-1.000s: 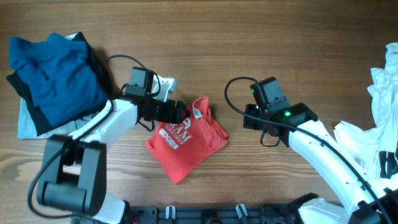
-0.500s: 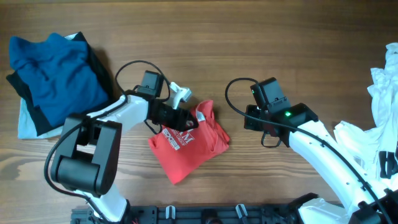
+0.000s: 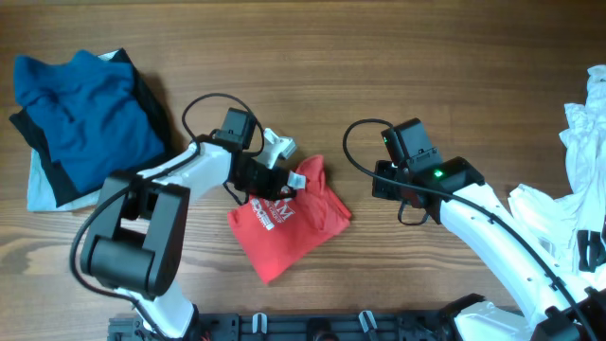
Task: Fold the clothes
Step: 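Grasp the folded red shirt with the left gripper and lift it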
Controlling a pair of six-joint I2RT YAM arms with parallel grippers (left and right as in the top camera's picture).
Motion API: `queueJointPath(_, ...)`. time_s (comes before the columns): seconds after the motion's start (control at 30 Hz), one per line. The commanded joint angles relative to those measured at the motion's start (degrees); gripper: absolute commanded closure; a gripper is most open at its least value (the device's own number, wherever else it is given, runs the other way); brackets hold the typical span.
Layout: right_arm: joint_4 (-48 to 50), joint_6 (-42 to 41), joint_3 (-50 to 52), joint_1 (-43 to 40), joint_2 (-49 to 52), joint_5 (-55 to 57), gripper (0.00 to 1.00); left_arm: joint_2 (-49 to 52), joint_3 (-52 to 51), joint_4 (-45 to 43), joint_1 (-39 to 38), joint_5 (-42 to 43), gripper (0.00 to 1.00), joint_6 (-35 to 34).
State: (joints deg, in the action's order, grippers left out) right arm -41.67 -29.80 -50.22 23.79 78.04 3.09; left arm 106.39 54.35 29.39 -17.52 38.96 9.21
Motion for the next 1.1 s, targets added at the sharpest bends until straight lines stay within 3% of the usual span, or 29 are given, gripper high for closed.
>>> queueJointPath(0.0, -0.46, -0.57, -0.79, -0.26, -0.63, 1.44, 0.54, -5.79, 6.25, 4.31, 0.44, -15.98, 0.96, -5.44)
queueJointPath(0.2, -1.49, -0.31, -0.79, -0.26, -0.63, 1.68, 0.55, -15.43, 10.75, 6.86, 1.95, -32.61, 0.96, -13.00)
queueJointPath(0.57, -1.92, -0.20, -0.79, -0.26, -0.63, 1.68, 0.55, -28.06, 10.93, -0.68, 10.45, -50.49, 0.96, -13.11)
queueJointPath(1.07, -2.43, -0.20, -0.79, -0.26, -0.63, 2.05, 0.55, -28.35, 10.93, -15.91, 29.16, -50.49, 0.93, -12.94)
